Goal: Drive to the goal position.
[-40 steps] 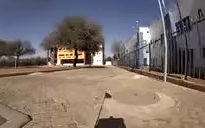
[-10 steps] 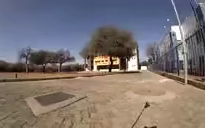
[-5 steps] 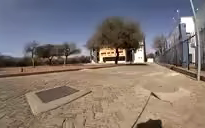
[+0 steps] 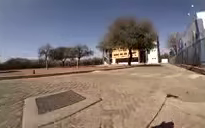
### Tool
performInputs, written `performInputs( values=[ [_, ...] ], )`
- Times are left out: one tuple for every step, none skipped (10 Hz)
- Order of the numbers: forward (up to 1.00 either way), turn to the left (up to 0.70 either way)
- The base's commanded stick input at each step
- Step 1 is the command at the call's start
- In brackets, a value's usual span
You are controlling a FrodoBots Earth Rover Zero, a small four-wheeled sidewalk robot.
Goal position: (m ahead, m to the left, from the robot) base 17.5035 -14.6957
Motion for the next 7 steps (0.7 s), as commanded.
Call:
performInputs(
  values=[
    [1.00,0.27],
    [1.00,0.27],
    [1.00,0.27],
    [1.00,0.00],
    [1.00,0.00],
    [1.00,-0.03],
    [1.00,-0.16]
  ],
)
